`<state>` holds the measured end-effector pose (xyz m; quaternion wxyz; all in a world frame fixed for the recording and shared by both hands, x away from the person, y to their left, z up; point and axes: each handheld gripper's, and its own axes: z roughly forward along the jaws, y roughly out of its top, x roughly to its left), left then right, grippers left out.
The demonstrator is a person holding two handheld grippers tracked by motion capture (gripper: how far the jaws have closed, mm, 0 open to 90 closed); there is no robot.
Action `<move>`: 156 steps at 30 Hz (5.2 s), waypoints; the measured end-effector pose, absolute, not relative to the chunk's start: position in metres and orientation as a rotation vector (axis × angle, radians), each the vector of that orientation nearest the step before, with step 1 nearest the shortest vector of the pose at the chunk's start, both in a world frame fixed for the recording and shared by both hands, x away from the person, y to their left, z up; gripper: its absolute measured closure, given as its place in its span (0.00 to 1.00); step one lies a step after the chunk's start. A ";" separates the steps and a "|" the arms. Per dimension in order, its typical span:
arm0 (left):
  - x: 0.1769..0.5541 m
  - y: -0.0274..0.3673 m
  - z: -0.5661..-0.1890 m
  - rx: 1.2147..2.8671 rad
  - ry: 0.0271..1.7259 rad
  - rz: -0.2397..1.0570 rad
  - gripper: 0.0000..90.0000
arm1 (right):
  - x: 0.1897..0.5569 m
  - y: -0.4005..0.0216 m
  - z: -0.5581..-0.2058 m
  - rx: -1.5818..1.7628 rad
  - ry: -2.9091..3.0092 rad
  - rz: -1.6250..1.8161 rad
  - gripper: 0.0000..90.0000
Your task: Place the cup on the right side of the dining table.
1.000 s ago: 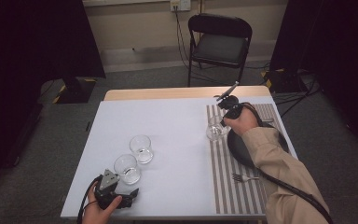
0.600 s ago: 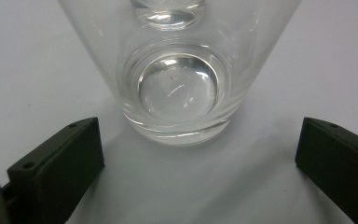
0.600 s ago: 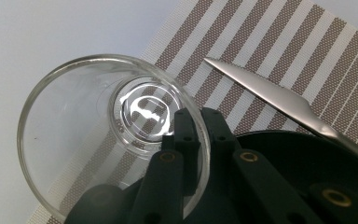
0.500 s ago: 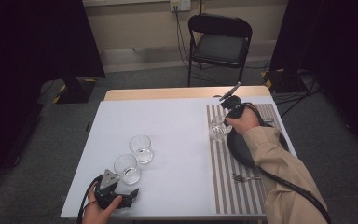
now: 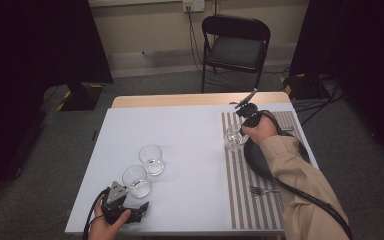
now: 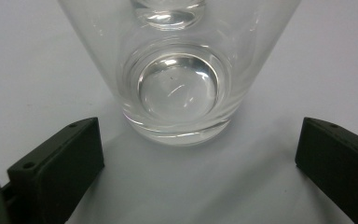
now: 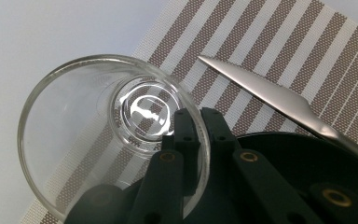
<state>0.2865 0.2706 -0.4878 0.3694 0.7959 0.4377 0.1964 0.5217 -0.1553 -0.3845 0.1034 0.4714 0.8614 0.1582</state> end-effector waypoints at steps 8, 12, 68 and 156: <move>0.287 0.270 -0.488 2.040 1.125 0.503 0.00 | 0.524 -0.155 -0.385 1.387 2.541 0.451 0.96; 0.286 0.270 -0.488 2.040 1.124 0.504 0.00 | 0.525 -0.156 -0.386 1.399 2.536 0.454 0.96; 0.286 0.270 -0.488 2.041 1.123 0.504 0.00 | 0.527 -0.158 -0.395 1.438 2.430 0.555 0.92; 0.286 0.270 -0.488 2.041 1.123 0.505 0.00 | 0.504 -0.165 -0.368 1.447 2.406 0.726 0.19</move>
